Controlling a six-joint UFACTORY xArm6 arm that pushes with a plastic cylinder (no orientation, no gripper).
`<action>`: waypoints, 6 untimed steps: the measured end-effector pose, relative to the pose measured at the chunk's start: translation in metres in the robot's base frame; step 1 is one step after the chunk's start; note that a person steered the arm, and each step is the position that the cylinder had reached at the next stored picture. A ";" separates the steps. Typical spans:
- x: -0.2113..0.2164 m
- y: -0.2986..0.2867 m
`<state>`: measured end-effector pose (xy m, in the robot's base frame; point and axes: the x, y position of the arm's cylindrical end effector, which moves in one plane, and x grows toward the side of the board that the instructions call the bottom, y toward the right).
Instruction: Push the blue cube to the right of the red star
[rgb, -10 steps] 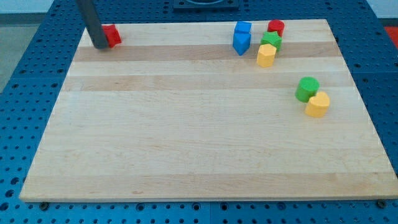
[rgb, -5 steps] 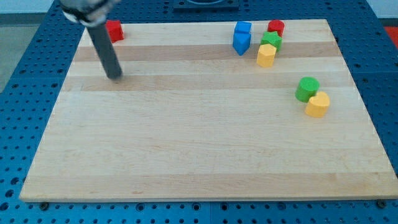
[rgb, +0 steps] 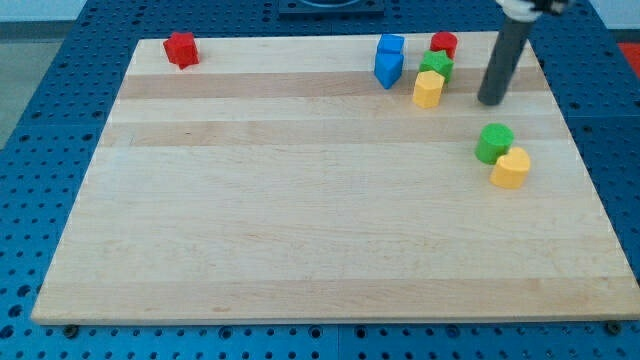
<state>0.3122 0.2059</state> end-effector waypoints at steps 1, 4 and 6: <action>-0.050 -0.002; -0.058 -0.106; -0.076 -0.132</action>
<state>0.2365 0.0740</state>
